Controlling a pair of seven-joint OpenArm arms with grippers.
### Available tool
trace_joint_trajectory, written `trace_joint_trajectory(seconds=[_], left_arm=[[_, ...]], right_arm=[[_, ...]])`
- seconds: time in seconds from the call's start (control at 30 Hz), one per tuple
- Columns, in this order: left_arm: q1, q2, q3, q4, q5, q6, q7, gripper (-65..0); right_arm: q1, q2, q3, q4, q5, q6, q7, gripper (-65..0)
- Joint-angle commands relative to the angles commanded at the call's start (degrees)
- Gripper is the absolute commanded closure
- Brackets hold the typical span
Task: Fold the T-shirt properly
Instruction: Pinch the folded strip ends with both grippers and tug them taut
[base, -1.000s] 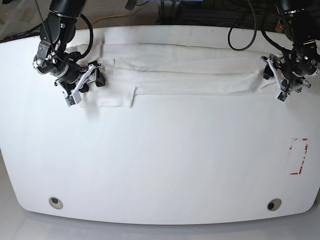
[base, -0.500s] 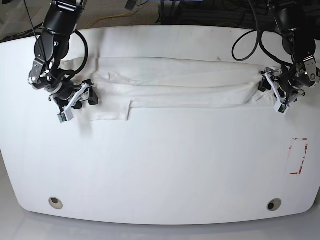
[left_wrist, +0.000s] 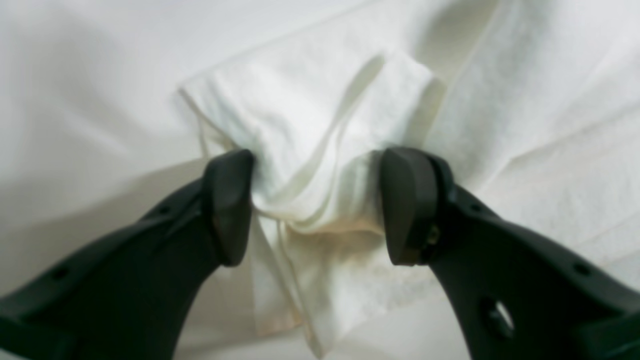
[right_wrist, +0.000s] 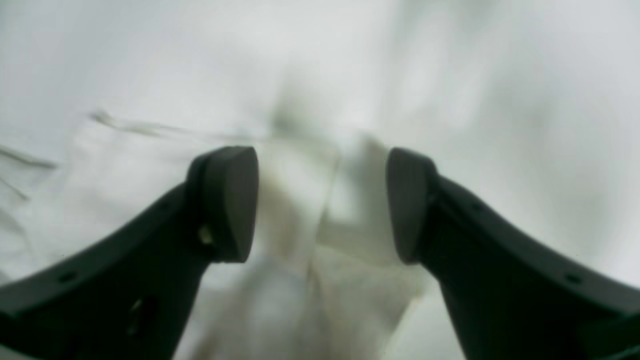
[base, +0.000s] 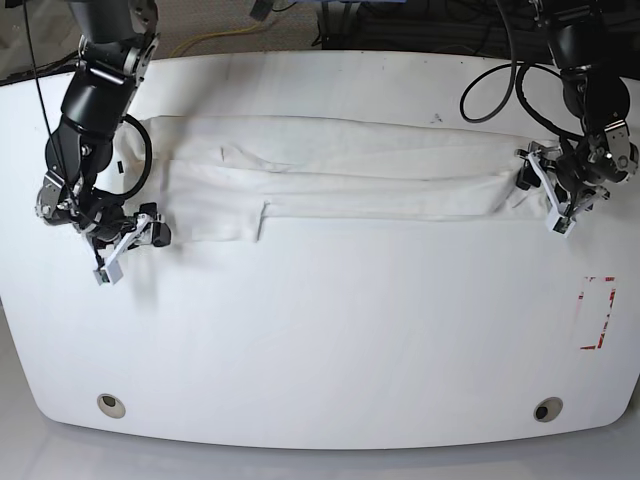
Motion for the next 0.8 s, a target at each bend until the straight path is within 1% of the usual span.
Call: trace_joint_trajectory(seconds=[0.1, 0.23, 0.3, 0.33, 0.37, 0.43, 0.47, 0.5, 0.57, 0.67, 0.8], left_arm=[[0.0, 0.0, -0.1, 0.0, 0.0, 0.0, 0.0, -37.1], [0.4, -0.1, -0.1, 0.0, 0.0, 0.0, 0.0, -37.1], [1.0, -0.2, -0.1, 0.0, 0.0, 0.0, 0.0, -37.1], [1.0, -0.2, -0.1, 0.0, 0.0, 0.0, 0.0, -37.1], [1.1, -0.1, -0.1, 0.0, 0.0, 0.0, 0.0, -37.1], [1.1, -0.1, -0.1, 0.0, 0.0, 0.0, 0.0, -37.1], [1.1, 0.0, -0.1, 0.0, 0.0, 0.0, 0.0, -37.1], [1.1, 0.0, -0.1, 0.0, 0.0, 0.0, 0.0, -37.1], [1.1, -0.1, -0.1, 0.0, 0.0, 0.0, 0.0, -37.1], [1.1, -0.2, -0.1, 0.0, 0.2, 0.0, 0.0, -37.1], [1.2, -0.2, -0.1, -0.4, 0.3, 0.0, 0.0, -37.1]], right_arm=[[-0.7, -1.8, 0.0, 0.1, -1.1, 0.00, -0.3, -38.2], [-2.1, -2.7, -0.4, 1.3, -0.9, 0.00, -0.3, -37.9], [-2.8, -4.2, -2.6, 2.0, -1.1, 0.00, -0.1, -37.7], [-2.9, -4.3, -3.5, 2.3, -1.1, 0.00, 0.0, -37.6], [-3.1, -4.3, -4.7, 2.6, -1.1, 0.00, 0.0, -35.5], [-3.1, -4.6, -5.5, 2.9, -1.1, 0.00, 0.1, -27.6], [-3.1, -4.6, -5.5, 2.9, -1.1, 0.00, 0.1, -21.6], [-3.1, -4.6, -5.5, 2.9, -1.0, 0.00, 0.1, -13.0], [-3.1, -4.6, -5.5, 4.0, -0.6, 0.00, 0.0, 0.0], [-3.5, -4.7, -5.3, 9.0, -0.4, 0.00, -0.6, 0.0], [-8.2, -4.7, -5.0, 22.4, -0.4, 0.00, -6.3, 0.0]])
